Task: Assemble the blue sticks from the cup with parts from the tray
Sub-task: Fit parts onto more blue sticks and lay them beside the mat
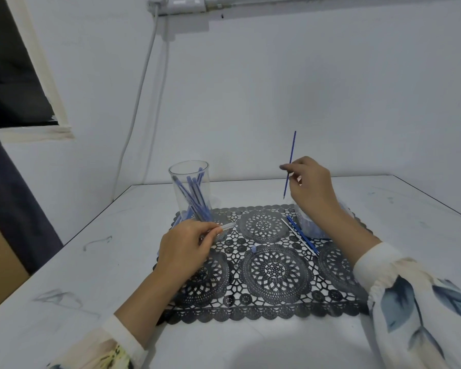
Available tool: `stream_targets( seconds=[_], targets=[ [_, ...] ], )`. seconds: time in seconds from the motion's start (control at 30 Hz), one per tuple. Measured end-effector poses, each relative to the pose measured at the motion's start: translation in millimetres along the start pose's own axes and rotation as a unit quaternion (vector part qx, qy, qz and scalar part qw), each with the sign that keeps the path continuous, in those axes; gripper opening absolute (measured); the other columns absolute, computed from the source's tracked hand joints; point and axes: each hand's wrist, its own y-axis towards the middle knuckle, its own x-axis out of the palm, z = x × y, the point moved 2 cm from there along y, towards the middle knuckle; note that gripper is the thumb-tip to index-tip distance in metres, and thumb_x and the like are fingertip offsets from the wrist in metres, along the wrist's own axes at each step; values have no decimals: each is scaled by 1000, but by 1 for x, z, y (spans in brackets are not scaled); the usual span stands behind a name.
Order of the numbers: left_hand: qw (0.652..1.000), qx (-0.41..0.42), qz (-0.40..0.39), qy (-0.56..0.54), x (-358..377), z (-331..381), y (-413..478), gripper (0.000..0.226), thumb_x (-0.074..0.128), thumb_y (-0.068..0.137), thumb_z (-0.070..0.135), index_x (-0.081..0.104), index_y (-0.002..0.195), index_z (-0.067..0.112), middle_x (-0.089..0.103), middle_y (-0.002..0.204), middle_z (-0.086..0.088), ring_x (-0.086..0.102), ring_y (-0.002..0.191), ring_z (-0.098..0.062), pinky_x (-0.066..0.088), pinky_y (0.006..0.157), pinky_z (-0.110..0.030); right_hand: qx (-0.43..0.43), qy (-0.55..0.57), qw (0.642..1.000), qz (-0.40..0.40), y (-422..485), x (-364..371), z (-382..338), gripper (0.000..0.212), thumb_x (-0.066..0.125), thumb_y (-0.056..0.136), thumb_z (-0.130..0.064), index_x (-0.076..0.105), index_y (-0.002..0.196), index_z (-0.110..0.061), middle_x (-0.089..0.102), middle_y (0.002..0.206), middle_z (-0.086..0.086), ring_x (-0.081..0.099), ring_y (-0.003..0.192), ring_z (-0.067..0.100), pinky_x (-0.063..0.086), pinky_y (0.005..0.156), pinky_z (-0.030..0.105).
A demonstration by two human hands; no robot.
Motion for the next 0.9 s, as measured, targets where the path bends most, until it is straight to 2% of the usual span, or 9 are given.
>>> stream_targets(
  seconds=[0.2,0.33,0.43,0.57,0.67,0.73,0.9],
  targets=[
    [1000,-14,-3,3,0,-5,1,20,55,89,41,71,101,34,68,85,15,47,69,1,32,55,-12,-82,9,996,-28,-19,12,-18,19,66,79,1,72,96,-6,60,86,9,61,74,25,51,67,35],
    [1000,-21,-6,5,1,-7,2,21,54,90,41,70,102,35,68,85,15,49,70,0,36,57,-17,-151,-16,988,-30,-34,18,-24,10,72,77,-7,73,87,-6,59,78,7,60,65,24,50,54,30],
    [1000,-24,-10,2,2,-8,2,21,54,90,41,70,102,35,69,87,16,53,72,0,41,60,-19,-197,-26,980,-31,-41,19,-28,10,68,79,-7,73,87,-4,60,79,9,59,66,26,52,57,33],
    [1000,-17,-8,-4,1,-8,2,22,54,90,41,70,102,34,69,88,17,56,76,-1,46,64,-21,-235,-32,971,-37,-50,18,-34,28,58,80,-1,66,106,-3,58,80,10,56,65,26,51,56,38],
    [1000,-13,-7,-9,1,-7,2,22,55,89,41,70,102,33,69,87,17,55,75,0,44,62,-19,-232,-26,968,-94,-63,19,-33,63,57,70,17,55,126,-11,52,83,9,49,65,22,49,52,35],
    [1000,-11,-4,-15,0,-6,1,22,55,89,41,71,101,33,69,86,17,52,73,2,40,60,-17,-228,-40,964,-133,-71,21,-32,82,57,63,20,47,133,-20,49,83,7,46,65,19,47,52,32],
    [1000,-10,0,-23,-2,-4,0,21,55,89,40,71,101,33,68,84,16,50,72,1,35,58,-15,-228,-54,956,-174,-80,29,-28,96,57,64,18,34,140,-36,46,84,3,45,67,18,46,52,31]
  ],
)
